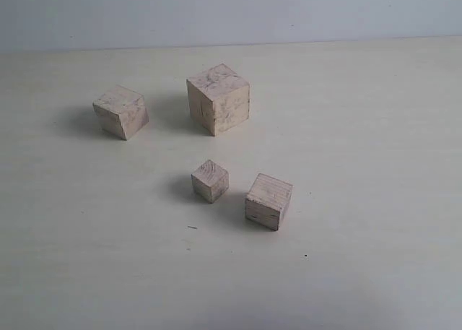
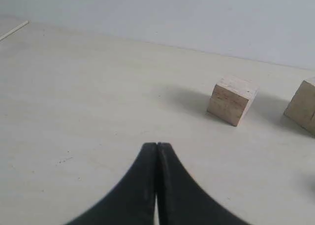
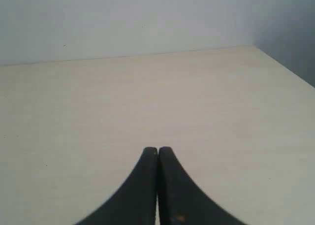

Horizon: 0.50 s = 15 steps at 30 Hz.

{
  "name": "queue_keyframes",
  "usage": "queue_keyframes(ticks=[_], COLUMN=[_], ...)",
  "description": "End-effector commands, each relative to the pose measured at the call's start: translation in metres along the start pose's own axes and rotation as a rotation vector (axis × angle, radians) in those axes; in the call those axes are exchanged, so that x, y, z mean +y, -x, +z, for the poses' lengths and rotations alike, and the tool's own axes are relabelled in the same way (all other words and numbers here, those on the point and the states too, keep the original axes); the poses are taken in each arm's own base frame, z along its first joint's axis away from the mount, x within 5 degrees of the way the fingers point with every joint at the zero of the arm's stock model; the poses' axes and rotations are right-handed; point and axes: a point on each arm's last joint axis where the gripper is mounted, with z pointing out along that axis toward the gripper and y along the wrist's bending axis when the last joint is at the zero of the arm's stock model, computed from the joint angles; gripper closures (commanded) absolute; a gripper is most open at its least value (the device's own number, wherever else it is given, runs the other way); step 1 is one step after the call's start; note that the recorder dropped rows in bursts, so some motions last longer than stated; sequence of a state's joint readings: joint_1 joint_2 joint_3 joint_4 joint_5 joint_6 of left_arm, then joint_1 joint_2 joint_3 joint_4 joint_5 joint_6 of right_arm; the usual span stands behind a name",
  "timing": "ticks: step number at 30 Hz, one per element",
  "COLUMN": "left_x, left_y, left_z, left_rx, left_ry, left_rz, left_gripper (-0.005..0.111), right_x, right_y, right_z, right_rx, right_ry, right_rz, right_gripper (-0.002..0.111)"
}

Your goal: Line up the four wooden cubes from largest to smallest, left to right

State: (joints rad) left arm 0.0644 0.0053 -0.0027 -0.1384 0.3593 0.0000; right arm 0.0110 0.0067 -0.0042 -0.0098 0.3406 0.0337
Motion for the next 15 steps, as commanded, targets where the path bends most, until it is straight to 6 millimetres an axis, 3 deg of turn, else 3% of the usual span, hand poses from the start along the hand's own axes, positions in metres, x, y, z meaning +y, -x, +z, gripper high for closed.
queue_keyframes(ticks=[1, 12, 15], left_x=[-0.0002, -0.0002, -0.0002], left_y=[-0.0003, -0.0003, -0.0003], left_z=[-0.0001, -0.0001, -0.0001], left_rx=[-0.006, -0.006, -0.006], left_ry=[-0.006, -0.006, -0.006], left_rz=[0.003, 0.003, 0.003], left_gripper=[0.107, 0.107, 0.107], right_x=[0.0001, 0.0, 0.0003], right_y=[-0.0005, -0.0002, 0.0072], right_z=[0.0, 0.0, -0.0004], right_rx=[-0.009, -0.012, -0.094], right_ry=[0.002, 0.001, 0.004], right_rz=[-0.004, -0.01, 0.001], right_gripper=[0.108, 0.108, 0.108])
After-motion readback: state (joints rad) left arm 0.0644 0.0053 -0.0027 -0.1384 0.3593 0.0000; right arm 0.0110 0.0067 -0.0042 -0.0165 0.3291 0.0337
